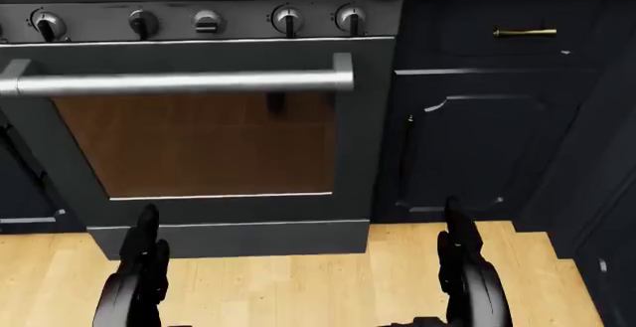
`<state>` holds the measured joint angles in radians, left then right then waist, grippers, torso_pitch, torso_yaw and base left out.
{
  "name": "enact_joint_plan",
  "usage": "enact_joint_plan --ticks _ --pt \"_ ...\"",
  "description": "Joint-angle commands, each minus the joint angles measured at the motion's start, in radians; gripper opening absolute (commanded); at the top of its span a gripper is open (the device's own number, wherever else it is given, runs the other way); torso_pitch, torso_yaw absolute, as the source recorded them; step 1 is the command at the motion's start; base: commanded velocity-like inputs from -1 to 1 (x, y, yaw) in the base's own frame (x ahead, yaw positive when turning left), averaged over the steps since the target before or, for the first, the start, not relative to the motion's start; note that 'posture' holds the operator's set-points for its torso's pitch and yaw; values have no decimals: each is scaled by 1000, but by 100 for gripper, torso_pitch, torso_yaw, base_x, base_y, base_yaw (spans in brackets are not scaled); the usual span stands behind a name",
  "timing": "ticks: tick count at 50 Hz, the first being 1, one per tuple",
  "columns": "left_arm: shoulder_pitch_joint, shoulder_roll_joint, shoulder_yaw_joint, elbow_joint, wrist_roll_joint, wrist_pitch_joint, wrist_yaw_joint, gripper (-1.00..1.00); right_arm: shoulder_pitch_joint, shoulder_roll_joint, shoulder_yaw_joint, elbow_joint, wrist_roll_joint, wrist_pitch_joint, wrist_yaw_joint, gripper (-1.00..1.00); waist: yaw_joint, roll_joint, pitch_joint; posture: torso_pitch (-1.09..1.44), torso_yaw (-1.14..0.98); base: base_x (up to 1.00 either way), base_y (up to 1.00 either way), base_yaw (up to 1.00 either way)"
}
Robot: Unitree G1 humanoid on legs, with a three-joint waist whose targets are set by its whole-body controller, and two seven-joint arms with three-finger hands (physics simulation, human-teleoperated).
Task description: Pick the skewer from the plate and place it in the pan.
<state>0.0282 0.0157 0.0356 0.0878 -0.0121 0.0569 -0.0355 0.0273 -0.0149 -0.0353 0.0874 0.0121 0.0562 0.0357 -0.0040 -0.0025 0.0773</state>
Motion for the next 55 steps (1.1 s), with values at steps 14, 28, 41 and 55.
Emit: enact_joint_plan --ticks 14,28,41,55 --pt "-23 2 0 -93 0 -55 -3 100 -32 -5 2 -39 -21 -100 -9 100 8 -4 -79 0 0 0 0 0" --pt "-150 29 36 -31 4 -16 35 100 -176 -24 -17 -36 -70 3 -65 100 7 -3 -94 0 0 0 0 0" --pt "-459 122 100 -79 -65 269 79 100 -433 -83 -39 -221 -67 388 -53 100 9 0 -93 0 0 0 0 0" --pt "-747 239 143 -3 -137 384 147 100 -709 -193 -101 -205 -39 581 -58 100 10 1 -81 0 0 0 0 0"
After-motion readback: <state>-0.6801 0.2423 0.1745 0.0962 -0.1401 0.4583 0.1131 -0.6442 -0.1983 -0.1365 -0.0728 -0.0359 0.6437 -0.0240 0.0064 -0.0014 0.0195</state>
